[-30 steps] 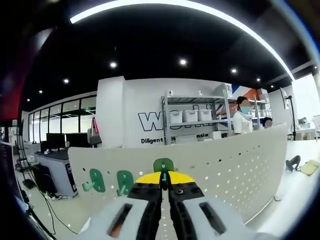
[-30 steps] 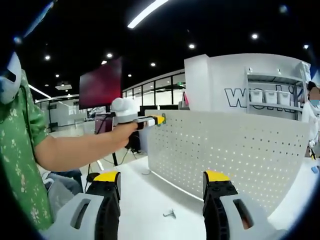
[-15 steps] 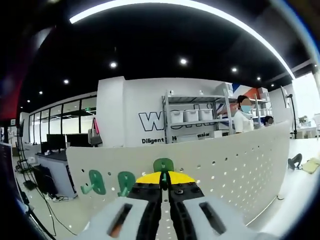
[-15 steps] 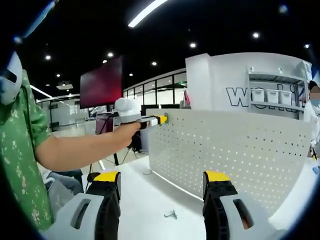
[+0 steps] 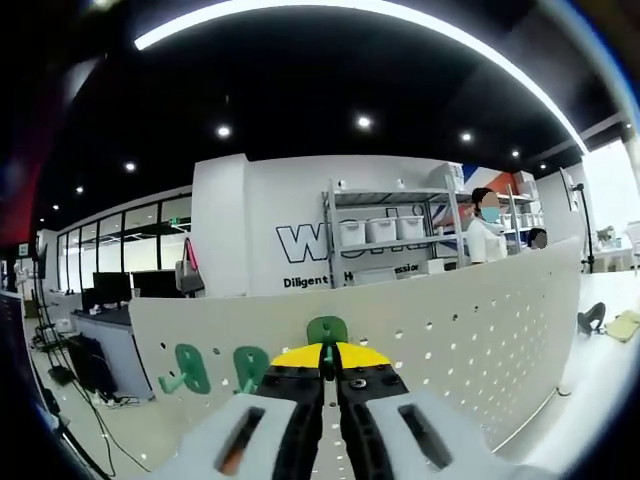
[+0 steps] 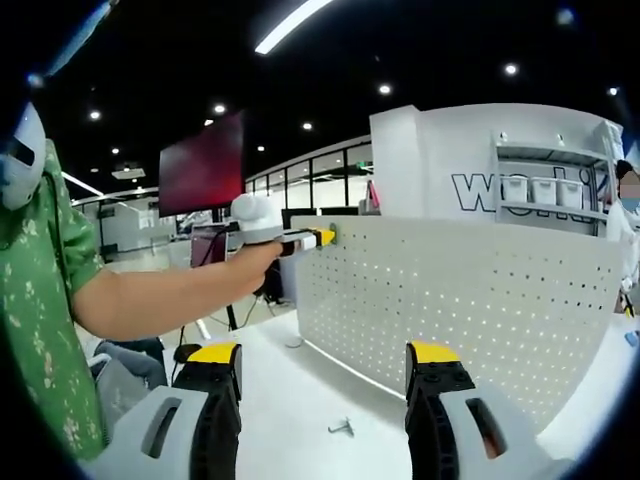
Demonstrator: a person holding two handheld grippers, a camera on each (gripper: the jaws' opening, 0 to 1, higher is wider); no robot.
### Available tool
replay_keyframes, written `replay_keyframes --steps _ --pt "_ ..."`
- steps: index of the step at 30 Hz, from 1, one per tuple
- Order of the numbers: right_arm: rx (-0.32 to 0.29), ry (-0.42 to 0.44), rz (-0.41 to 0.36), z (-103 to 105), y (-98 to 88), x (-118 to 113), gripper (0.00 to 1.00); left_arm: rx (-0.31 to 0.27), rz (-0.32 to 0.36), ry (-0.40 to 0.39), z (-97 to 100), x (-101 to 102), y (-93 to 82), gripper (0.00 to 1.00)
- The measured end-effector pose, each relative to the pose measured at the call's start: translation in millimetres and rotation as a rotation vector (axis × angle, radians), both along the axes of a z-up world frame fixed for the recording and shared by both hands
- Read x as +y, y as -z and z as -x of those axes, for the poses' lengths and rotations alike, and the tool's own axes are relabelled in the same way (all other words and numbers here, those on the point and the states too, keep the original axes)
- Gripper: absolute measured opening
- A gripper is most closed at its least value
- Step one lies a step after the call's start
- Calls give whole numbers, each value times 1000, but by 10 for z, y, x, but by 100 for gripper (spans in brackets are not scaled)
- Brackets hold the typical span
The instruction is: Insert the hook assembly into the mounting plate slot until the hook locks in place.
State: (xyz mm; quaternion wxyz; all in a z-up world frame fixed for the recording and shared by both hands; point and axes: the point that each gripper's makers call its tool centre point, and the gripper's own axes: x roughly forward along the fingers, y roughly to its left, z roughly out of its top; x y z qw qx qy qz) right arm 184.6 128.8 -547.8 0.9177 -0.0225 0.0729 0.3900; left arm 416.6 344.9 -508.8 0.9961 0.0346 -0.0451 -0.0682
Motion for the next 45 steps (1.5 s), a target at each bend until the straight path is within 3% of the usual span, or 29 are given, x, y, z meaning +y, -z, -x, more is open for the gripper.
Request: replay_keyframes --steps 21,45 --pt "-8 -3 -2 5 -31 0 67 7 -19 -3 -56 22 57 3" --pt "-53 -15 26 112 -219 31 68 28 -31 -10 -42 27 150 3"
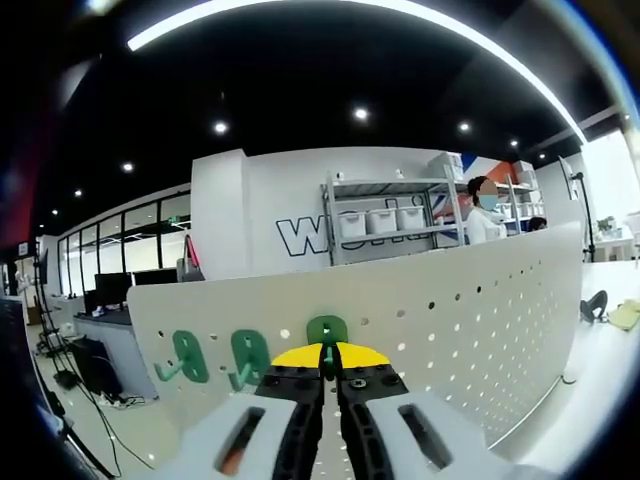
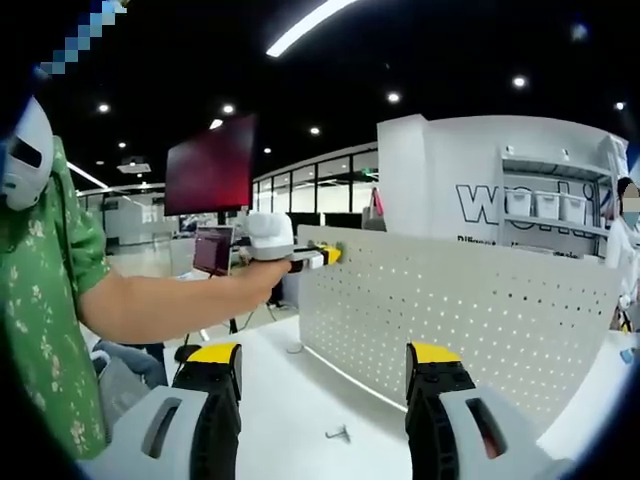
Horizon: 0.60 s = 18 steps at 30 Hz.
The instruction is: Insert the hook assembly into the mounting plate slot until the hook locks in place.
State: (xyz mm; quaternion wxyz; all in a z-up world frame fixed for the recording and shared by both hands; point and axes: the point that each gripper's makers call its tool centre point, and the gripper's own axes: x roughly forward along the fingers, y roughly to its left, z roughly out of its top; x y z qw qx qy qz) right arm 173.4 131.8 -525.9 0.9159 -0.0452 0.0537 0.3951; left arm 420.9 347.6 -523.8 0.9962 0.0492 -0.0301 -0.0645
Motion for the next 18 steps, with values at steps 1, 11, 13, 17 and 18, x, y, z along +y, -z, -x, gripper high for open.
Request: replay_keyframes --steps 1,11,13,17,18 --pt "-3 -1 4 6 -13 1 68 -1 0 -1 0 1 -1 3" --pt "-27 -14 31 27 -84 12 68 4 -1 -5 -19 5 16 3" --pt "-25 -16 37 25 -69 15 68 4 3 -5 -22 6 16 3" --pt "-22 -22 43 25 -53 18 68 -5 3 -6 -13 -2 -12 3" --pt "-22 -22 44 26 -52 18 68 -4 3 -6 -14 0 -12 3"
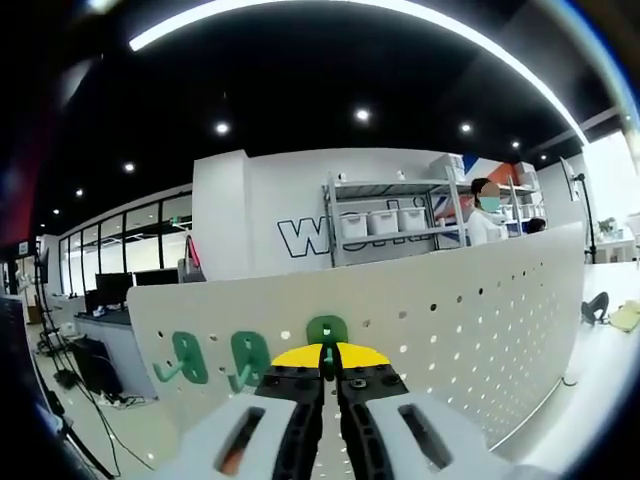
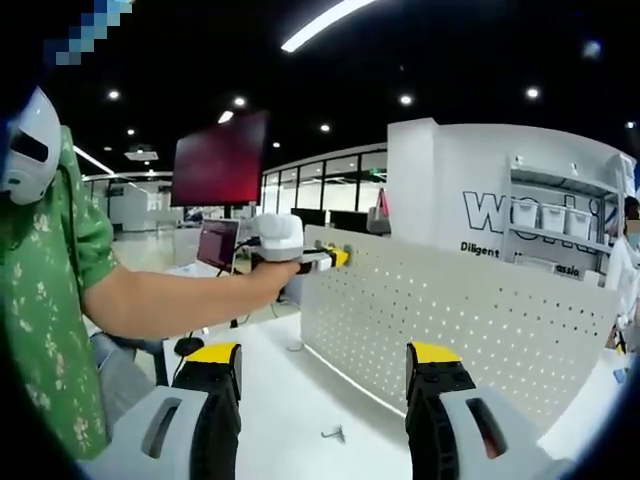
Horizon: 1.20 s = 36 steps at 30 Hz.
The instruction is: Insert the hook assembly into the mounting plate slot until the hook locks in place.
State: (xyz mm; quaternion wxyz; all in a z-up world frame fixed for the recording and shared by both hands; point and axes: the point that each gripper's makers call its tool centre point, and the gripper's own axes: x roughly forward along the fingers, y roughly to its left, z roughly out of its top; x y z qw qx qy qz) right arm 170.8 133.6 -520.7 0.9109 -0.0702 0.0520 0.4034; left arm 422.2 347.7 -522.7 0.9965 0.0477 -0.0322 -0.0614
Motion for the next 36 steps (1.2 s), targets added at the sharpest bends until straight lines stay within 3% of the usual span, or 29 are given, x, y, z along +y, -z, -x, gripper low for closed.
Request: replay_keyframes --steps 36 --pt "8 -14 9 35 48 29 68 0 0 -29 -59 1 31 3"
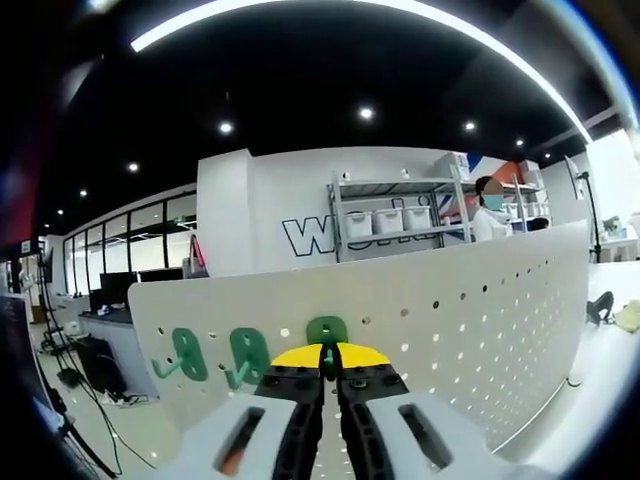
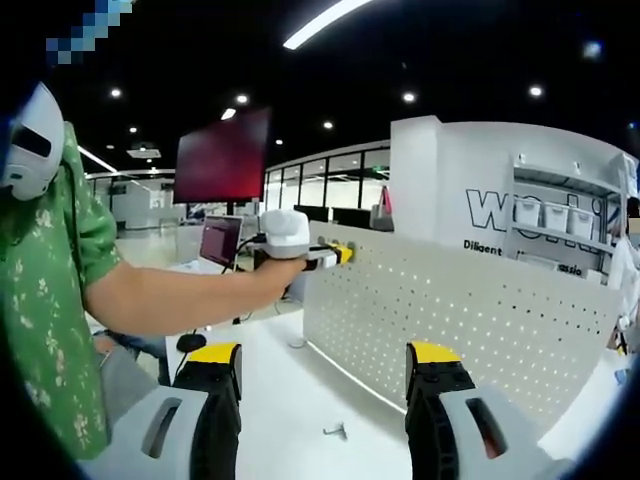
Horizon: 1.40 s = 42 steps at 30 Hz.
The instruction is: Insert the hook assembly into the mounting plate slot until the hook locks in place.
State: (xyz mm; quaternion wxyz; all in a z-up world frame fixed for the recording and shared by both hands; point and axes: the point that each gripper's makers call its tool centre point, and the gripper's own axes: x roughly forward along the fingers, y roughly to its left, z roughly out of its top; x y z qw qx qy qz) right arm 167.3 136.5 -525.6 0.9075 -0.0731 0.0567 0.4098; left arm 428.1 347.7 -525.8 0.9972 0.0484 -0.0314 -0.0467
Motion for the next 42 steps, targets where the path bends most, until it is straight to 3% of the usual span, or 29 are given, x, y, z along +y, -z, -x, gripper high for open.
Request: replay_keyframes --steps 8,30,42 --pt "1 0 -2 4 5 1 67 31 21 -16 -22 10 31 4" --pt "-4 -7 7 22 -6 12 67 -6 -26 -18 16 4 30 4" --pt "-8 -5 6 23 -16 8 67 3 -11 4 17 -10 37 8"
